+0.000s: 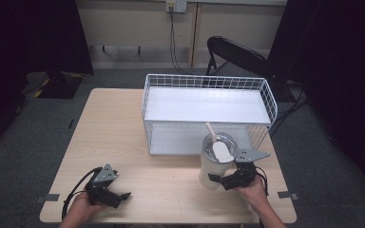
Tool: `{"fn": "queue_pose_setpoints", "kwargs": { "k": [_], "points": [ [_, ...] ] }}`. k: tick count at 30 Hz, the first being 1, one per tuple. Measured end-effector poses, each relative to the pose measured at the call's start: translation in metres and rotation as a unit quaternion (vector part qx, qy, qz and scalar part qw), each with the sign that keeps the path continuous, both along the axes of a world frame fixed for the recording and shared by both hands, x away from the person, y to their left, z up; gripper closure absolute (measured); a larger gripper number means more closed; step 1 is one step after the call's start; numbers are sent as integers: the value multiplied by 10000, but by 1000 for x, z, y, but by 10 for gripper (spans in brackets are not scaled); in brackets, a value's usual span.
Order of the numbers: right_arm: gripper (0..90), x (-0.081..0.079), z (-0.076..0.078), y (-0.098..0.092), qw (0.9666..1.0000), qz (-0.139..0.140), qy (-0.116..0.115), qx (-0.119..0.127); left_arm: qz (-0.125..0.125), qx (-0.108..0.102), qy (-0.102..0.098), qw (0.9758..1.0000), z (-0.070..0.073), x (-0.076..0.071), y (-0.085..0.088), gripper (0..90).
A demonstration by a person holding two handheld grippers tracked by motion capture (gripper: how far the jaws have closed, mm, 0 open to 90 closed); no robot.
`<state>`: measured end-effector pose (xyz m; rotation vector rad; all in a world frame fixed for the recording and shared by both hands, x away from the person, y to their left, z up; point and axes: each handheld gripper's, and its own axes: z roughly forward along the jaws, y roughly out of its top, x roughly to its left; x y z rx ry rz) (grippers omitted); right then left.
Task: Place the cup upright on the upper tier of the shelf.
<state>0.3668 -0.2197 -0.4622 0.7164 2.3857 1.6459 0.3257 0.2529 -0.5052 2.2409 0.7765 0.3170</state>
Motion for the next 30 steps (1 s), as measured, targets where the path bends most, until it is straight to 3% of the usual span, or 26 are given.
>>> {"fn": "queue_pose_setpoints", "kwargs": {
  "k": [9, 13, 17, 25, 30],
  "points": [
    [66, 2, -4, 4, 9998, -21, -153, 144, 0, -2, 2, 10000, 0, 0, 0, 1],
    [75, -1, -3, 7, 9998, -112, -111, 129, -1, 5, -7, 10000, 0, 0, 0, 1],
    [99, -6, 0, 7, 9988, -244, -431, 44, 3, -5, 2, 10000, 0, 0, 0, 1],
    [106, -10, 3, 5, 9984, -414, -395, 46, 3, -3, 2, 10000, 0, 0, 0, 1],
    [106, -12, 9, 4, 9979, -385, -515, 105, 4, -3, 2, 10000, 0, 0, 0, 1]
  ]
}}
